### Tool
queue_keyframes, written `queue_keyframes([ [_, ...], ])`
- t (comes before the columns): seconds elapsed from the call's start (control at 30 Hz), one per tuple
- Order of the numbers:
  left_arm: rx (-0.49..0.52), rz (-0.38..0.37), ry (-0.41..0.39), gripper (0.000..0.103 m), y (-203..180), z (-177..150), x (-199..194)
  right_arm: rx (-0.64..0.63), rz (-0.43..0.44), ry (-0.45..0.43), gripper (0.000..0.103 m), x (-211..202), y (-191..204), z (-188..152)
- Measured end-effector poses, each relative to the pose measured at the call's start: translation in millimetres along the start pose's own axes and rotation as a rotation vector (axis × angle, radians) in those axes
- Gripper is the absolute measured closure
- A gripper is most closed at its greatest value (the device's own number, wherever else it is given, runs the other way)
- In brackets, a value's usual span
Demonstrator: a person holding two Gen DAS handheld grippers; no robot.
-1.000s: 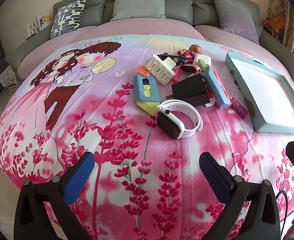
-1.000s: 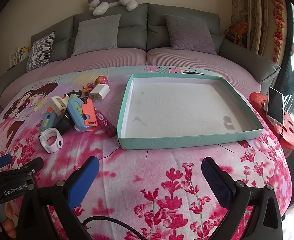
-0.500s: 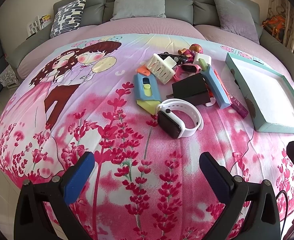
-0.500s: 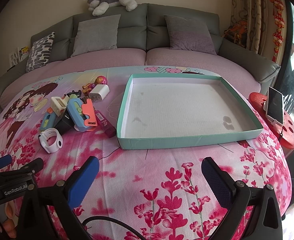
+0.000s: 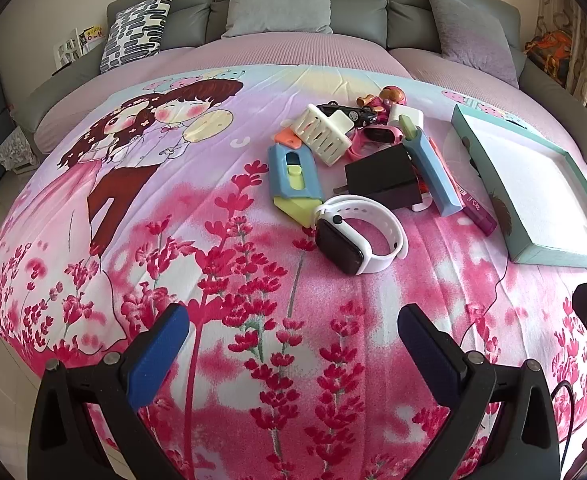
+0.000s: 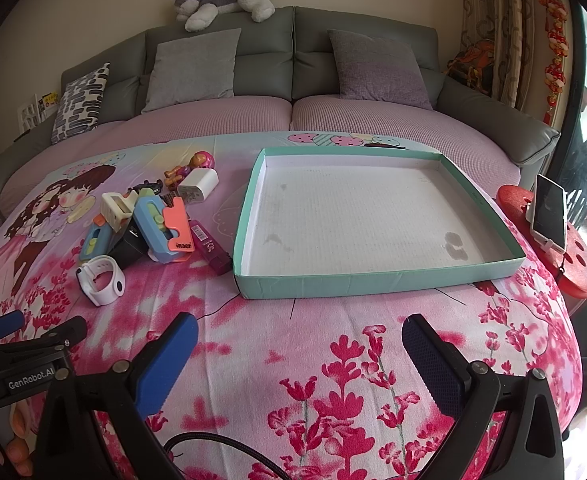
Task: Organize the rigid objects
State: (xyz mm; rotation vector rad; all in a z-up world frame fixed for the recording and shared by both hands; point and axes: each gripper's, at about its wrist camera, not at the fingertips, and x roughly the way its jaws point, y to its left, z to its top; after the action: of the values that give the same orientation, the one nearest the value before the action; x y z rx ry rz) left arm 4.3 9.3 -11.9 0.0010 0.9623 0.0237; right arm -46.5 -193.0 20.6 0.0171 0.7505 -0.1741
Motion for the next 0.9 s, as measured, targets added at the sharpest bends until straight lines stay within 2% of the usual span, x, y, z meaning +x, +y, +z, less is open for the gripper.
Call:
queue_keyframes([
  [0.33,-0.012,-0.007,0.005,0.000,3,1,0,-0.011,0.003,0.015,0.000,1,1,1],
  [0.43,-0.025,-0.053,0.001,0.000,12,5,-5,-0.045,0.050,0.029,0.000,4,9,6],
  [0.57,-0.044,-0.029,0.057,0.000,30,15,4,-0.066,0.137,0.043,0.000,7,27,19],
  [0.67,-0.093,-0.062,0.064,0.000,49,23,6,-0.087,0.205,0.052,0.000,10,49,30],
  [0.9,-0.136,-0.071,0.057,0.000,76,52,12,-0.191,0.267,0.117,0.000,38,101,37],
])
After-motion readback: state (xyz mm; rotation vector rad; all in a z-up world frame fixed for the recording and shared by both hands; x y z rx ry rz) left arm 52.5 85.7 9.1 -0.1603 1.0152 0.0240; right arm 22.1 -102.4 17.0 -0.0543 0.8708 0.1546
